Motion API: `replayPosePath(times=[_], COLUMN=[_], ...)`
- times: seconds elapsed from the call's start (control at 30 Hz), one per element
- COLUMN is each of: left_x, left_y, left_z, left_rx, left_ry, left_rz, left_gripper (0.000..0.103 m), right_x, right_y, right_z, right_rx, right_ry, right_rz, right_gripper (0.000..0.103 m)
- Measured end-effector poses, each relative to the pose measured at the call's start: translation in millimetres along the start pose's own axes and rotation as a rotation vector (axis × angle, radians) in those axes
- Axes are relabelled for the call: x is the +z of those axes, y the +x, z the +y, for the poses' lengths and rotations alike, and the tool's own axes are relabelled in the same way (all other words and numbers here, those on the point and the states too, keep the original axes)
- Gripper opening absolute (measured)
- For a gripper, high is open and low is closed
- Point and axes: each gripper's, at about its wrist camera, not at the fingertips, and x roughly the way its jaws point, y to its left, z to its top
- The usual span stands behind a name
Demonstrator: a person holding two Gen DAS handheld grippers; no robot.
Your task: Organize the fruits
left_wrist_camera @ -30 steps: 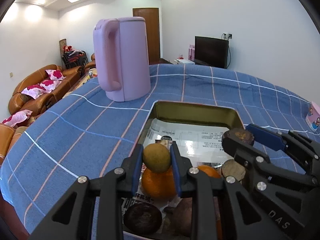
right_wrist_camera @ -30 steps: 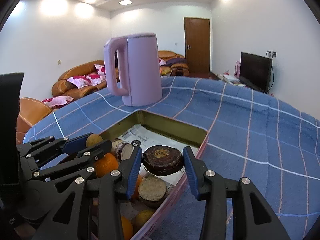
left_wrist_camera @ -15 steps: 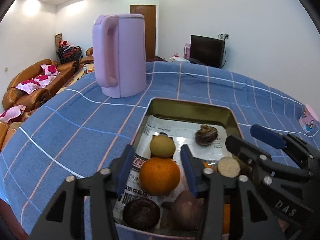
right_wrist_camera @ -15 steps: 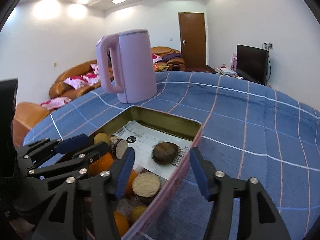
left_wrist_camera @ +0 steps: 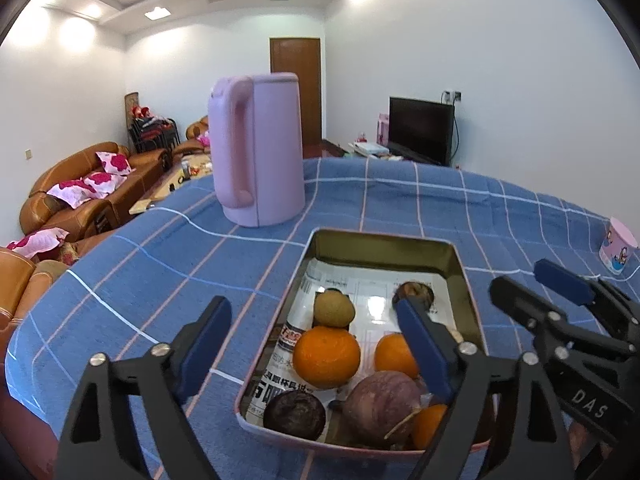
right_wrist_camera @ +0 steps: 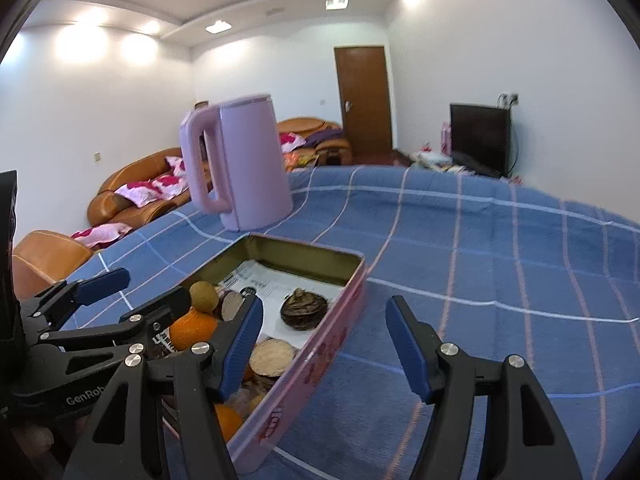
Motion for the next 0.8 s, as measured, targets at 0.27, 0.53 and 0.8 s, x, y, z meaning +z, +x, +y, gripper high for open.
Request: replayPosePath(times=[0.27,0.53,0.8], left_x=[5.0,6.8,7.6], left_y=[-13.9,-17.8,-18.1], left_z=[1.0,-1.5,-3.7], left_rx=[0.006,0.011,0.014], left_ry=[-0.019,-0.014,-0.009], left_rz=[-0.058,-0.07,-0.072], left_gripper=[0.096,0.098,0.098], right_x=[4.9,6.7,7.2], right_y=[-25.4,-32.9,-37.8], right_z=[1.7,0.8,-0.8], right_rx=[-0.052,-0.057,-0.059], right_ry=[-0.039,-0.038,-0.032], right_rz=[-0.075,-0.092,-0.102], right_gripper=[0.066,0.069,0.07])
